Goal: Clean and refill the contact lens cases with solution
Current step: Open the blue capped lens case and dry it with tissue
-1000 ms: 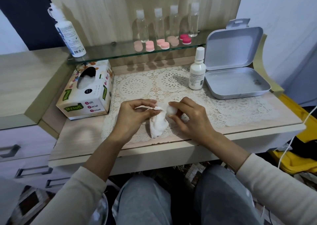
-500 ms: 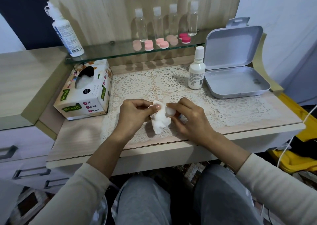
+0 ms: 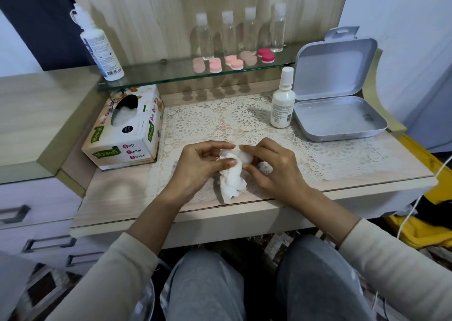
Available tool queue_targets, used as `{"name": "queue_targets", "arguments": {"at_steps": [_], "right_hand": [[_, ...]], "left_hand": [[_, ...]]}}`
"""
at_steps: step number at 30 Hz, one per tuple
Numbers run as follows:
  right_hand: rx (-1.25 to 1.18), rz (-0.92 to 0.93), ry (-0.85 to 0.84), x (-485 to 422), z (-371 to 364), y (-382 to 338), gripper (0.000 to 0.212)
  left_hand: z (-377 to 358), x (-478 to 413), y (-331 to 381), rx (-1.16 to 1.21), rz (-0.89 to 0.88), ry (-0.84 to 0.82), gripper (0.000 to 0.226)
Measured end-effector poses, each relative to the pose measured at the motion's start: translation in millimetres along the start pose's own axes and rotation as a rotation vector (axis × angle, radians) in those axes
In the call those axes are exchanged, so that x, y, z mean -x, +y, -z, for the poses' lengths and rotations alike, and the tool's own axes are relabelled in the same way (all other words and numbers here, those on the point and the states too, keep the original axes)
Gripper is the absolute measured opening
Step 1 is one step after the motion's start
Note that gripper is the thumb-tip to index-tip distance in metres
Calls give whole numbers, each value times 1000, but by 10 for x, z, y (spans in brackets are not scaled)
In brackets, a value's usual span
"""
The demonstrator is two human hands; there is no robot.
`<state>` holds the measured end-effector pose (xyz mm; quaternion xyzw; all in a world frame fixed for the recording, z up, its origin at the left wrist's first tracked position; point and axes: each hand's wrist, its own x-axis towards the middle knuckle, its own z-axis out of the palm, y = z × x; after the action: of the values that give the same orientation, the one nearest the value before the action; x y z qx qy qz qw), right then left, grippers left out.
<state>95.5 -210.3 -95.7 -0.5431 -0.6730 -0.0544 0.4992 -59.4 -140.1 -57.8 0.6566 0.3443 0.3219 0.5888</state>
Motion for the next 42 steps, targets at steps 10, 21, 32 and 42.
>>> {"name": "queue_targets", "arguments": {"at_steps": [10, 21, 32, 42], "right_hand": [[-105, -433, 27, -17, -22, -292, 28], [-333, -553, -25, -106, 302, -172, 28], [-527, -617, -183, -182, 302, -165, 19], [-261, -561, -208, -196, 104, -133, 23]], "left_hand": [[-63, 63, 75, 157, -82, 89, 31], [14, 105, 3, 297, 19, 115, 34], [-14, 102, -152, 250, 85, 132, 24], [-30, 118, -177, 205, 53, 127, 16]]}}
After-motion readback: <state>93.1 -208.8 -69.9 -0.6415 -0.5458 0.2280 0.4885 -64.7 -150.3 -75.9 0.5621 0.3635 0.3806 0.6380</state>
